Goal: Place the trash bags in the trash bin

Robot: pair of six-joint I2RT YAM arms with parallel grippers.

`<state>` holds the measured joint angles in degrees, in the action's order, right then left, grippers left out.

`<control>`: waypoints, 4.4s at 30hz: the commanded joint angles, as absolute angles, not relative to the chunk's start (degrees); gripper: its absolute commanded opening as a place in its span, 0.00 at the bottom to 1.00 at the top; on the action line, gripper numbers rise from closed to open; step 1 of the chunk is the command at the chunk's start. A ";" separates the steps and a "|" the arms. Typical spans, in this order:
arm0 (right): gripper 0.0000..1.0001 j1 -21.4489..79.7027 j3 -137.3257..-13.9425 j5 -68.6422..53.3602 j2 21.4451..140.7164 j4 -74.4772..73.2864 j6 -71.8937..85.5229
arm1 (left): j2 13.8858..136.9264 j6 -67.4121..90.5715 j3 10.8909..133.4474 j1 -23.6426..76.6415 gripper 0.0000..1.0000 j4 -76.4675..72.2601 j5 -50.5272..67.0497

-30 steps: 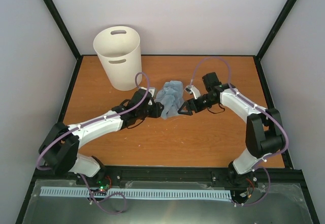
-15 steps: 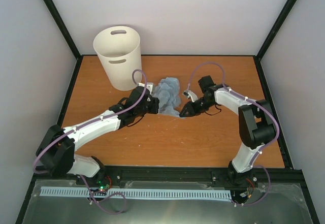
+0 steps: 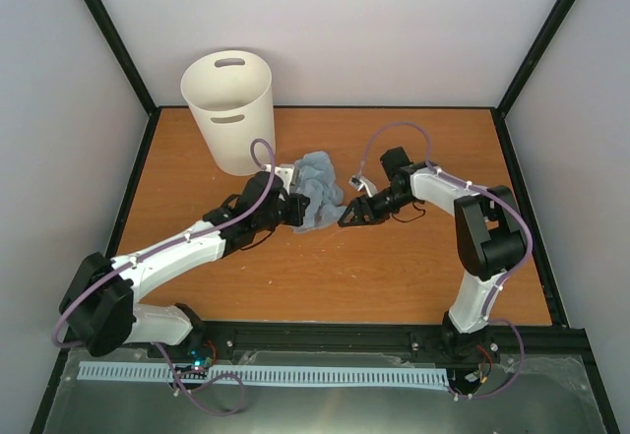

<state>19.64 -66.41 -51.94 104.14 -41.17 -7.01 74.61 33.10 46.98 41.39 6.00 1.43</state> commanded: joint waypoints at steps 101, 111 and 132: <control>0.14 9.05 -53.73 -24.00 76.19 -47.89 -37.65 | 68.30 35.55 38.59 50.98 0.63 3.97 -6.11; 0.03 9.05 -48.94 -27.58 73.93 -42.90 -33.85 | 67.63 36.66 28.26 50.93 0.78 -10.85 -2.96; 0.03 5.45 -107.54 -25.54 81.19 -54.23 -21.98 | 78.45 21.74 83.51 49.45 0.00 15.12 -19.41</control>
